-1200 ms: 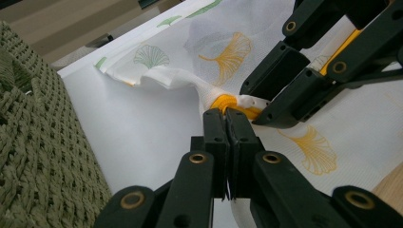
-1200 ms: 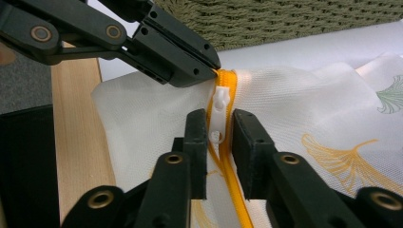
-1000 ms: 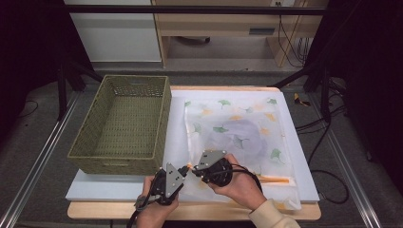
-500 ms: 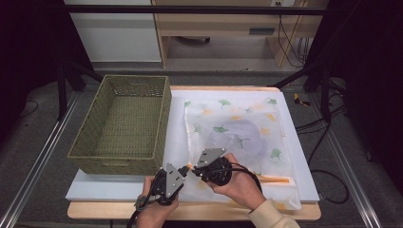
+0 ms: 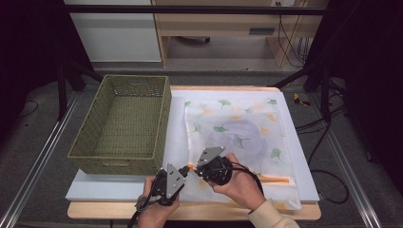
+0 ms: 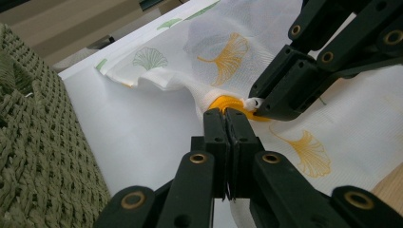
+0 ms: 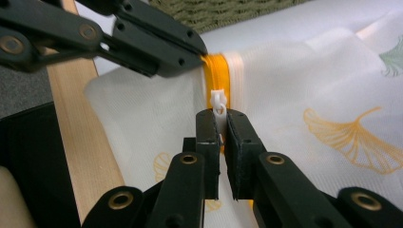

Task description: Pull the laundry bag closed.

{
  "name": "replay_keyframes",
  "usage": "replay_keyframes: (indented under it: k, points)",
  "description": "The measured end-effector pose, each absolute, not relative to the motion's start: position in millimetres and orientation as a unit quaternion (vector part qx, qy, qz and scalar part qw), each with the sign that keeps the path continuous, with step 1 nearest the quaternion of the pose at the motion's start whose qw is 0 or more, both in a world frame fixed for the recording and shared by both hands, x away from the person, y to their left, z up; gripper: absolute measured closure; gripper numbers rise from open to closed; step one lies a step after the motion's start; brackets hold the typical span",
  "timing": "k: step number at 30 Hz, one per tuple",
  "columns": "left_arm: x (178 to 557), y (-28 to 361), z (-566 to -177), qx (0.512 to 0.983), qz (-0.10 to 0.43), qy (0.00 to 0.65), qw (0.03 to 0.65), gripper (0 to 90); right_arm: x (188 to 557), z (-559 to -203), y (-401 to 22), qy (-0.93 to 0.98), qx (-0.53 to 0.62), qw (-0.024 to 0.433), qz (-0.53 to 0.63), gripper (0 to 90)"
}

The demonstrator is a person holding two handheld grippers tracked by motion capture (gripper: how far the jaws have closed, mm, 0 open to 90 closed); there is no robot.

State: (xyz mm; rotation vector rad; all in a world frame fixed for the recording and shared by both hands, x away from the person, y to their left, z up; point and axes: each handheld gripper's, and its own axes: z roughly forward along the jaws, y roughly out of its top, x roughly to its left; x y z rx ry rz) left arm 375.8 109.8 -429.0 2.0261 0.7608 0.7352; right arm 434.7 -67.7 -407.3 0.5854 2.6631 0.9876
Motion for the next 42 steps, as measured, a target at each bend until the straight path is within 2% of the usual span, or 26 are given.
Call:
replay_keyframes:
  k: [14, 21, 42]
  points:
    - [376, 109, -433, 0.806, 0.297, 0.307, 0.41, 88.5, 434, -424, -79, 0.899, 0.226, 0.112, 0.358, 84.5]
    - [376, 108, -435, 0.805, 0.287, 0.311, 0.416, 88.4, 429, -429, -81, 0.892, 0.224, 0.134, 0.369, 84.6]
    - [374, 110, -441, 0.799, 0.281, 0.317, 0.428, 88.3, 426, -434, -82, 0.883, 0.233, 0.149, 0.379, 84.8]
